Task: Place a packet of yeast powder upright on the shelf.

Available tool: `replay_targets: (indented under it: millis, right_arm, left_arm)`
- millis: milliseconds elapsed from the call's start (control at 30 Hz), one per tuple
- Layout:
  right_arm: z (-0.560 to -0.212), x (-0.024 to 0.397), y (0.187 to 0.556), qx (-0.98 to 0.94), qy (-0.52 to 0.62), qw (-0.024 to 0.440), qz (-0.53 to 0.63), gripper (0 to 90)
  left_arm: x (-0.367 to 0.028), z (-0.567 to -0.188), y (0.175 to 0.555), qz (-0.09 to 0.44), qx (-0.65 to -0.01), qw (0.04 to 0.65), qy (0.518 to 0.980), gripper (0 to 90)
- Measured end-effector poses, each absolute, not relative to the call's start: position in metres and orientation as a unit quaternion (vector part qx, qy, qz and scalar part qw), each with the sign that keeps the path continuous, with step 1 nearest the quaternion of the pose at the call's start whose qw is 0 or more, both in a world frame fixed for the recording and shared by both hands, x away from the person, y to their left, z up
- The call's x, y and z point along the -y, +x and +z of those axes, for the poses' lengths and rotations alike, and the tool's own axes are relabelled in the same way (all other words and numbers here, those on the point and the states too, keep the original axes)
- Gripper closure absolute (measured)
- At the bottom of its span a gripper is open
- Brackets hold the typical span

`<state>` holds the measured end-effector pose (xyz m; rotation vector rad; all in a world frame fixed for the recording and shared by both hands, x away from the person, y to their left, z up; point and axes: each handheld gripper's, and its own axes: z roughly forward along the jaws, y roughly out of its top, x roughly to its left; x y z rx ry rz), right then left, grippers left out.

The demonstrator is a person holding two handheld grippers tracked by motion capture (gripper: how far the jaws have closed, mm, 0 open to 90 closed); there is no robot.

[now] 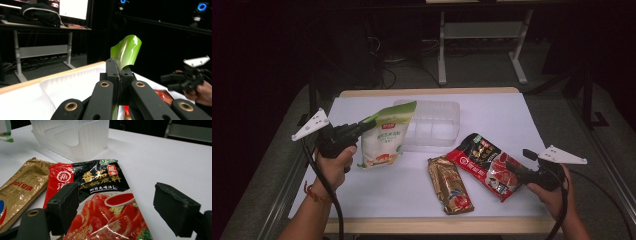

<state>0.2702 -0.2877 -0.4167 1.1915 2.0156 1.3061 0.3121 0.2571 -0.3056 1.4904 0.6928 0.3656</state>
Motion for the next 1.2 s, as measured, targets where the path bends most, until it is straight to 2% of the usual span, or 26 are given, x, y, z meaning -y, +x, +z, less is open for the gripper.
replay_targets:
  millis: [467, 767, 1200]
  right_arm:
    - [-0.419, 0.289, 0.270, -0.732, 0.437, 0.226, 0.472, 19.9]
    - [-0.419, 0.291, 0.269, -0.732, 0.437, 0.226, 0.471, 19.8]
    - [-0.420, 0.286, 0.269, -0.744, 0.426, 0.226, 0.462, 19.6]
  left_arm:
    - [-0.219, -0.285, 0.375, 0.184, -0.347, 0.662, 0.639, 90.0]
    - [-0.196, -0.293, 0.417, 0.200, -0.376, 0.641, 0.639, 90.0]
    - [-0.173, -0.305, 0.455, 0.239, -0.392, 0.620, 0.636, 89.9]
